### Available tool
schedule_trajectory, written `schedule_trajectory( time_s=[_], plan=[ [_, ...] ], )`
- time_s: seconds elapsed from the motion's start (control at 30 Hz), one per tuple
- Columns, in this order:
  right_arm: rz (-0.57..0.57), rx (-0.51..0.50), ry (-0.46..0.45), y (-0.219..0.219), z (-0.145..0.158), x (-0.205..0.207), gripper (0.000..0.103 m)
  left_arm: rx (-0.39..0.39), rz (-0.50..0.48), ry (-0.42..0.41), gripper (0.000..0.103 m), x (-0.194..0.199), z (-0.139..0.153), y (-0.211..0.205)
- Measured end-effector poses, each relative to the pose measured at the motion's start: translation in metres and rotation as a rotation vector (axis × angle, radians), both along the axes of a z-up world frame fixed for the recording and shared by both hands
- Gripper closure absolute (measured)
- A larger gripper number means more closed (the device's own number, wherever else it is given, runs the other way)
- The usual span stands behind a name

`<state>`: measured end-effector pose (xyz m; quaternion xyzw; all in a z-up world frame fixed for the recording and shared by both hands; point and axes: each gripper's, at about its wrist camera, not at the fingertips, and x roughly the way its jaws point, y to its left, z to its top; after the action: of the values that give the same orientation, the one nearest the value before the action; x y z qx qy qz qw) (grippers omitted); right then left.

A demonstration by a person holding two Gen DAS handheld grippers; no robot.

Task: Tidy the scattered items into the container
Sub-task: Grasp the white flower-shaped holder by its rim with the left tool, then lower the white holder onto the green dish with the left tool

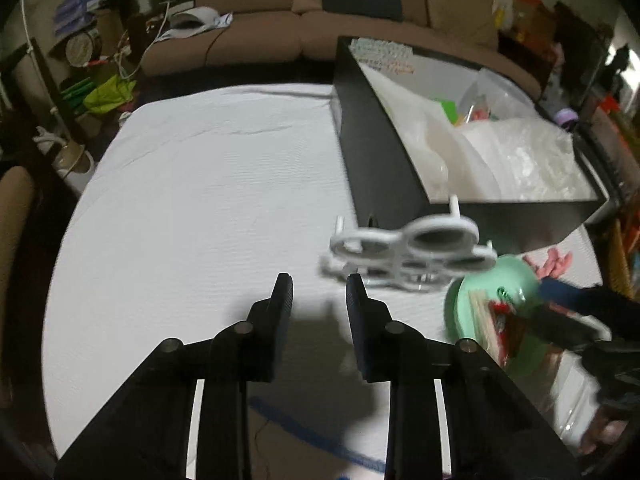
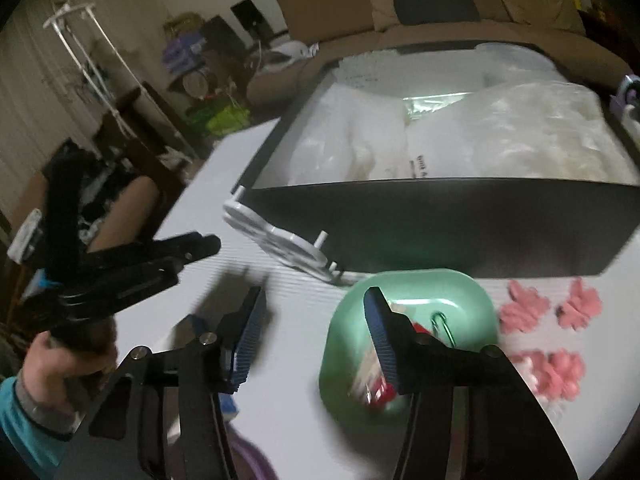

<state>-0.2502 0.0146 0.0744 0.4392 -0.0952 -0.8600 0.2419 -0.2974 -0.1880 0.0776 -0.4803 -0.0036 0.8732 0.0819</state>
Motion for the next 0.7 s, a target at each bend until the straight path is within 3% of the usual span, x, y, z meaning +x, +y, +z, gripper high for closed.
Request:
schedule_trajectory(
  time_s=[0.3, 0.47, 0.53, 0.6, 0.63, 0.67, 0.7],
  plan=[
    [-0.033, -0.046, -0.013, -0.001, -0.021, -0.028, 0.057, -0.08, -0.043, 0.038, 0.077, -0.021, -0.018, 0.007],
    [-0.03, -0.042, -0.006, -0.005, -0.022, -0.032, 0.057, -0.113, -0.079, 0.037, 0.064, -0.029, -0.023, 0.015],
    [-0.037, -0.044, -0.007, -0.006, -0.024, -0.034, 0.057, -0.116, -0.103, 0.047, 0.064, -0.031, -0.023, 0.019],
    [-0.033, -0.056, -0.004, -0.006, -0.026, -0.036, 0.063, -0.076, -0.133, 0.045, 0.067, -0.033, -0.021, 0.022],
    [-0.025, -0.07, -0.007, -0.006, -0.026, -0.037, 0.073, -0.056, -0.142, 0.034, 0.087, -0.034, -0.021, 0.023],
    [-0.016, -0.086, -0.009, -0.006, -0.026, -0.037, 0.08, -0.044, -0.142, 0.025, 0.092, -0.035, -0.02, 0.024],
    [-0.018, -0.085, -0.01, -0.006, -0.026, -0.038, 0.079, -0.042, -0.137, 0.023, 0.092, -0.035, -0.019, 0.025]
  ],
)
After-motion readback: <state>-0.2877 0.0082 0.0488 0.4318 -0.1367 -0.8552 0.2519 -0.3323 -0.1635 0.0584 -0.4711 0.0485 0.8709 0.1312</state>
